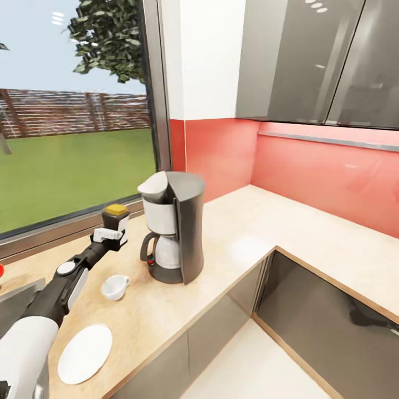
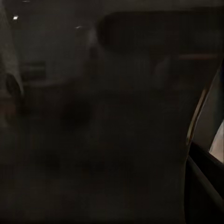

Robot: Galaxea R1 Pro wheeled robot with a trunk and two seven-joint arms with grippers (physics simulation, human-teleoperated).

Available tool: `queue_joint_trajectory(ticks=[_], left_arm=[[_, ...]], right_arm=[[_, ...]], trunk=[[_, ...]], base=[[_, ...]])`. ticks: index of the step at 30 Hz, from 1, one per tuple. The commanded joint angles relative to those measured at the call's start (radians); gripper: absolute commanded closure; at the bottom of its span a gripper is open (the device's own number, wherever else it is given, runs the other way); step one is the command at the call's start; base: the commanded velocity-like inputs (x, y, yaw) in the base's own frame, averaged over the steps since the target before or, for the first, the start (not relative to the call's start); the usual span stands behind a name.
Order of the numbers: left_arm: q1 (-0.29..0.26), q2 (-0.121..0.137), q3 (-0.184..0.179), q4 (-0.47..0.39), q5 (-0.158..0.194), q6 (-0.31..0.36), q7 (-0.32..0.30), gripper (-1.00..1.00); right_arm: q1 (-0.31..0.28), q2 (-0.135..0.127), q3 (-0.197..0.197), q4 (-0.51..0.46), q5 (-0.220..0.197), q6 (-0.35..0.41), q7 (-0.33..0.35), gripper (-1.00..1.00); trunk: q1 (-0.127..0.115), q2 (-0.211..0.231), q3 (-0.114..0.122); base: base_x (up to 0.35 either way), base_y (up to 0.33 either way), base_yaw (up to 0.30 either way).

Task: Set up a coffee station on the kitchen countertop: keep the coffee maker on the countertop, move the bottle of coffee from the kitchen shelf to the counter next to the coffee maker, place a paper coffee filter on top of the coffee maker, put the saucer next to the coffee maker with the coffee cup on the saucer, and place the electric kettle next to the coffee maker.

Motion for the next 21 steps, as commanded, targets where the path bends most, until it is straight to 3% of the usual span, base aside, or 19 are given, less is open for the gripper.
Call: queue_joint_trajectory(ticks=[1,8,15,21], left_arm=[[-0.001,0.0,0.002,0.002,0.005,0.0,-0.007,1.0],[0.016,0.006,0.01,0.042,0.005,-0.011,-0.003,1.0],[0.04,0.018,0.016,0.131,0.004,-0.021,-0.003,1.0],[0.057,0.01,0.016,0.164,0.016,-0.039,-0.009,1.0]], right_arm=[[-0.001,0.0,0.001,0.001,0.001,-0.003,-0.004,-1.0],[-0.001,0.002,0.0,0.001,0.001,-0.003,-0.004,-1.0],[-0.001,0.0,0.002,0.001,0.002,-0.004,-0.004,-1.0],[-0.001,0.004,-0.001,0.001,0.0,-0.004,-0.004,-1.0]], trunk=[[0.001,-0.002,-0.002],[0.001,-0.002,-0.002],[0.001,-0.002,-0.002],[0.001,-0.002,-0.002]], base=[[0.179,-0.17,0.049],[0.048,-0.048,0.146],[0.001,-0.001,0.009],[0.0,0.0,0.0]])
